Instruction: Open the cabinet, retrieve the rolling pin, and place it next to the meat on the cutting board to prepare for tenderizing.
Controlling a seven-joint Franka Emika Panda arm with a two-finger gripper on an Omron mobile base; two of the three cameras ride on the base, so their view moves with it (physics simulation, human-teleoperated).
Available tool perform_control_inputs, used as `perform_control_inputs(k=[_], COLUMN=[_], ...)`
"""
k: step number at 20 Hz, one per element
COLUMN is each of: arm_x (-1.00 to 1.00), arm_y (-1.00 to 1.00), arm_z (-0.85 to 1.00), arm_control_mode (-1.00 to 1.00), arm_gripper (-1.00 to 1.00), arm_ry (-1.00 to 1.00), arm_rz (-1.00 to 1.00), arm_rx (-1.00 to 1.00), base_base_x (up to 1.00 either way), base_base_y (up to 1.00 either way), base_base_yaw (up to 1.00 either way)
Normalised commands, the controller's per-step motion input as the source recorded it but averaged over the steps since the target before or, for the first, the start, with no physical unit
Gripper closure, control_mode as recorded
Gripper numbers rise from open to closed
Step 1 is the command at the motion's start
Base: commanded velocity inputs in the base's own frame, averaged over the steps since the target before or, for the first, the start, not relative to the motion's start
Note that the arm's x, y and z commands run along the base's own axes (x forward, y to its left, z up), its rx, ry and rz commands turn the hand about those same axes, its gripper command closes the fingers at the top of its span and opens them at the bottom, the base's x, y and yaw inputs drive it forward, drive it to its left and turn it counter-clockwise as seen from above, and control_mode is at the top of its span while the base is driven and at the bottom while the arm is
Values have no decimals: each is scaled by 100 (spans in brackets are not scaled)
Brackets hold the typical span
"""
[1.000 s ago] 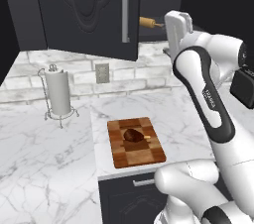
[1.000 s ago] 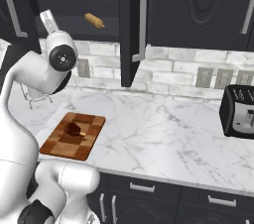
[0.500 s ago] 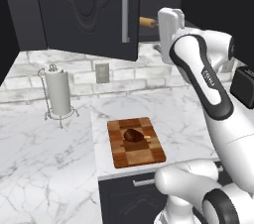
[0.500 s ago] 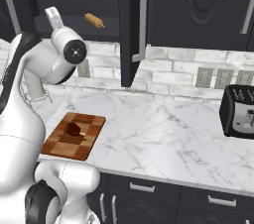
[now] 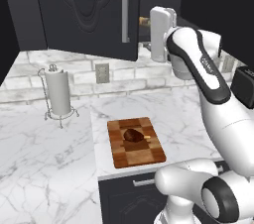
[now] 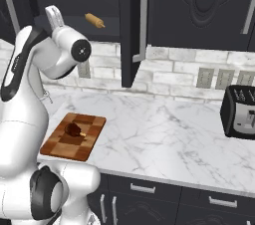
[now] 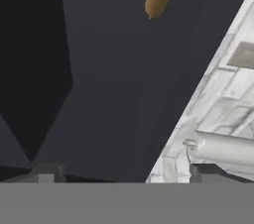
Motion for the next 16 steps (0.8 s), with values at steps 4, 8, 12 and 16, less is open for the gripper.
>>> perform_control_inputs(k=[4, 8, 12, 16], arm_x=[23, 21, 2, -1], arm_y=[26, 23, 29, 35], arm_z=[0, 0, 0, 0], arm_control_mode=[-100, -100, -100, -100], arm_gripper=[-100, -100, -100, -100], arm_ry=[1, 2, 1, 1], arm_rz=[8, 8, 10, 9], arm_rx=[4, 4, 1, 0], base_base_x=[0, 0, 0, 0], base_base_y=[0, 0, 0, 0], base_base_yaw=[0, 0, 0, 0])
